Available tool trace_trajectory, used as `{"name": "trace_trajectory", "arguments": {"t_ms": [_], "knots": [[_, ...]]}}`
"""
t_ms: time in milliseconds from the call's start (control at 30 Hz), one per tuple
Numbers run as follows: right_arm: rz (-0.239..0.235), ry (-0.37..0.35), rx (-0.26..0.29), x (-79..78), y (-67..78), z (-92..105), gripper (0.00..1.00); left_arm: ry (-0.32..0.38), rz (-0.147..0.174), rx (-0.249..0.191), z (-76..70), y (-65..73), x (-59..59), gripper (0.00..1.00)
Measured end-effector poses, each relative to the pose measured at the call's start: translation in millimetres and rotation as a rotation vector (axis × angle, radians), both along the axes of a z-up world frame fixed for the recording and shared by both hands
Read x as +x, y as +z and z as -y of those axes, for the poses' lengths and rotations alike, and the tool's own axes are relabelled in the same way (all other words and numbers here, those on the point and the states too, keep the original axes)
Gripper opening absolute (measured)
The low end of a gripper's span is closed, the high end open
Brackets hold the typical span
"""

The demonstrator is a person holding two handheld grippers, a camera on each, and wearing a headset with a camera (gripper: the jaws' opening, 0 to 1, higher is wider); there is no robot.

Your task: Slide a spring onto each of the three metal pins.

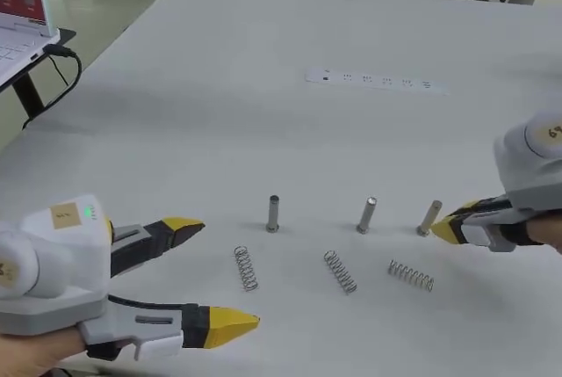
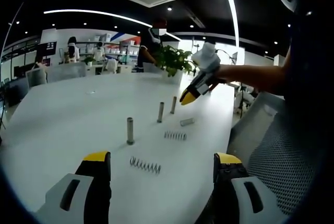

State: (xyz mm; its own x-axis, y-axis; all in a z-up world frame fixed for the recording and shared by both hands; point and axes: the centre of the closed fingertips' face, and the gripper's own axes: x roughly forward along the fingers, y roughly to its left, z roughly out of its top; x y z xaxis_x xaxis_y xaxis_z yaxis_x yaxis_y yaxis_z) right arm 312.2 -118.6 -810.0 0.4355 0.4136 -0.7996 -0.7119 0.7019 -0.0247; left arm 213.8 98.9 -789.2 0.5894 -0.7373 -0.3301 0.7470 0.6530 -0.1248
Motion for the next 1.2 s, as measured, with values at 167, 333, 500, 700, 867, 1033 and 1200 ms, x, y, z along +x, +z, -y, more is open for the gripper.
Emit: {"name": "trace_trajectory", "arguments": {"t_ms": [167,333,500,700,867,1033,1200], "knots": [[-0.019,0.056,-0.023,-13.0,-3.5,-7.1,0.12,-0.002,0.003,-0.003,1.0,0.7,-0.4,0.77],[-0.04,0.118,-0.045,-24.6,-8.5,-17.8,0.13,-0.002,0.004,-0.001,0.7,0.9,-0.6,0.77],[-0.065,0.193,-0.057,-34.9,-13.3,-32.8,0.14,-0.002,0.003,-0.003,0.8,1.2,-0.6,0.77],[-0.096,0.266,-0.099,-42.0,-23.0,-42.9,0.14,-0.001,0.006,-0.005,0.5,2.1,-0.5,0.77],[-0.103,0.321,-0.182,-41.0,-32.4,-41.5,0.14,0.003,0.009,-0.011,0.3,3.4,-0.4,0.76],[-0.115,0.359,-0.25,-40.0,-39.2,-39.1,0.14,0.005,0.01,-0.013,0.0,4.0,-0.2,0.76],[-0.135,0.384,-0.272,-40.1,-43.4,-41.8,0.14,0.005,0.012,-0.015,-0.1,4.5,0.0,0.76]]}}
